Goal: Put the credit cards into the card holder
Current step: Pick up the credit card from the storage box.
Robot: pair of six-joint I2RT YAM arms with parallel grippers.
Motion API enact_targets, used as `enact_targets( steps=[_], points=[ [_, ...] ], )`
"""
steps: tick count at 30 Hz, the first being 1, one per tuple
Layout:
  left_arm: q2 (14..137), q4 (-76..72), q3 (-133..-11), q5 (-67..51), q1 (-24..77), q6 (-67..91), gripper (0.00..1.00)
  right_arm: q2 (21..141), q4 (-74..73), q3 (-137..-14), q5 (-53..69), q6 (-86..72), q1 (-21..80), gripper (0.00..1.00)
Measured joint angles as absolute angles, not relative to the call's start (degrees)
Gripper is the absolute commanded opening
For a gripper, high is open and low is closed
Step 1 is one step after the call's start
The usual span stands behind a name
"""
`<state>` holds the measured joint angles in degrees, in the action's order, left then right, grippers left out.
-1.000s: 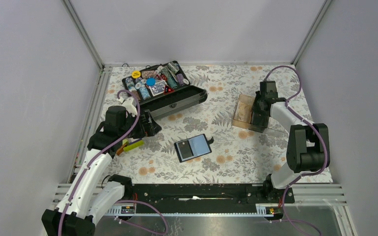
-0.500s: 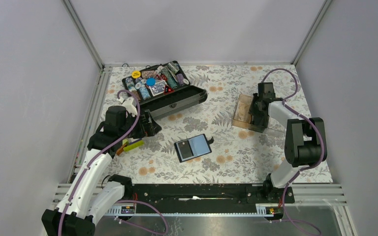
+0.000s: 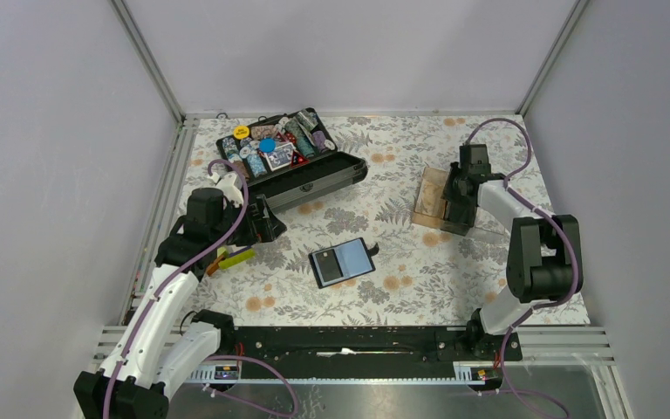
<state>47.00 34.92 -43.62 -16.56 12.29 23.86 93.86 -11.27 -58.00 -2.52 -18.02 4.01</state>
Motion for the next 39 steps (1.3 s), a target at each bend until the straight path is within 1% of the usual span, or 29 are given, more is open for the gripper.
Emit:
enact_targets(
  steps=[8, 14, 16, 17, 29, 34, 39],
  points=[
    [47.00, 34.92, -43.62, -16.56, 12.29, 23.86, 0.99, 92.99, -11.49, -58.00, -3.55, -18.02, 4.01, 0.17],
    [47.00, 34.92, -43.62, -16.56, 12.29, 23.86, 0.99, 92.09, -11.84, -58.00, -4.99, -18.04, 4.01, 0.12],
    [47.03, 34.92, -43.62, -16.56, 12.29, 23.86, 0.99, 91.35, -12.16, -58.00, -5.52, -18.06, 4.01, 0.04],
    [47.03, 34.92, -43.62, -16.56, 12.32, 23.86, 0.99, 90.94, -12.34, -58.00, -5.78, -18.00, 4.01, 0.03],
    [47.00, 34.92, -43.62, -16.56, 12.32, 23.86, 0.99, 86.26, -15.46, -58.00, -9.91, -18.09, 4.03, 0.01],
    [46.63, 34.94, -43.44, -16.53, 12.32, 24.01, 0.99, 79.55, -17.34, -58.00, -10.79, -18.28, 4.03, 0.00],
    [42.39, 33.15, -41.56, -16.23, 14.39, 27.11, 0.99, 70.81, -17.30, -57.43, -4.60, -19.94, 4.43, 0.00]
  ],
)
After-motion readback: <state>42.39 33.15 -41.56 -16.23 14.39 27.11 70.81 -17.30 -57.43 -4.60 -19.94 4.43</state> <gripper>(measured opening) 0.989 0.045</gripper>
